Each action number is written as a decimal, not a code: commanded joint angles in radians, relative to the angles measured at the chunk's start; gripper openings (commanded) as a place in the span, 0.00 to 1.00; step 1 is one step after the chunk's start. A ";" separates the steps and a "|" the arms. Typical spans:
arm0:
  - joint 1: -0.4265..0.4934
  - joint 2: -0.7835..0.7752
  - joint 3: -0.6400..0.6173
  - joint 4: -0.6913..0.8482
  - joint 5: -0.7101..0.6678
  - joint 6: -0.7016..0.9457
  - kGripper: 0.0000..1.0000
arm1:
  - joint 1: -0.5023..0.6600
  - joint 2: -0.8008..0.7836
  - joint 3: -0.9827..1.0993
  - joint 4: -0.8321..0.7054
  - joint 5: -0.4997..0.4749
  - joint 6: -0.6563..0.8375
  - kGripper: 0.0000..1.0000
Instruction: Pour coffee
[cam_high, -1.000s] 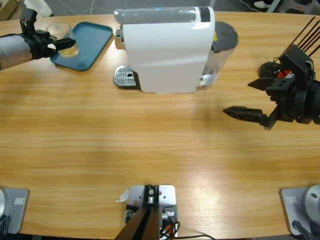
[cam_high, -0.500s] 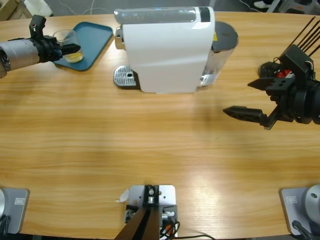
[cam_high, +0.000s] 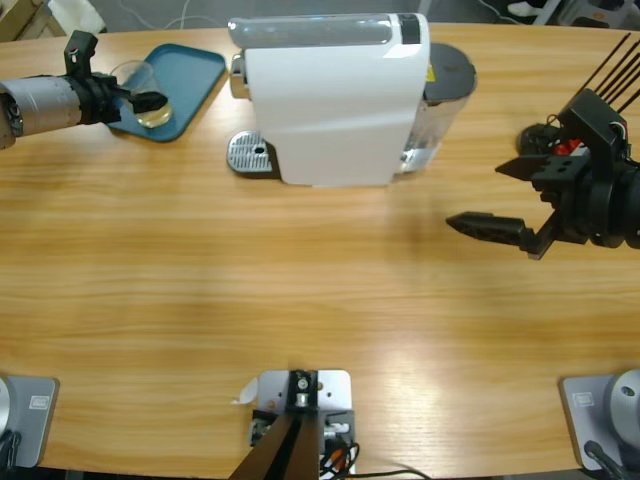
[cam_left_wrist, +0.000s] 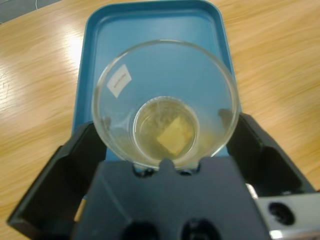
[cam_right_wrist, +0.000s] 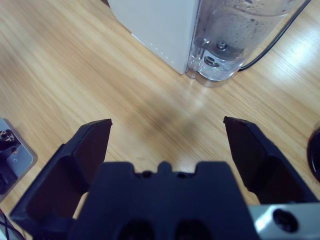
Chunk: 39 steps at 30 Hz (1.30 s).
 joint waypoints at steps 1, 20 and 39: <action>0.015 -0.091 0.040 0.040 0.049 0.000 0.99 | 0.010 0.027 0.029 -0.013 -0.008 0.010 1.00; -0.360 -0.960 0.169 0.651 -0.058 -0.036 0.97 | 0.051 -0.013 0.037 -0.002 -0.011 0.011 1.00; -0.419 -0.765 0.218 0.606 -0.107 -0.065 0.95 | 0.076 -0.011 0.046 -0.008 -0.012 0.006 1.00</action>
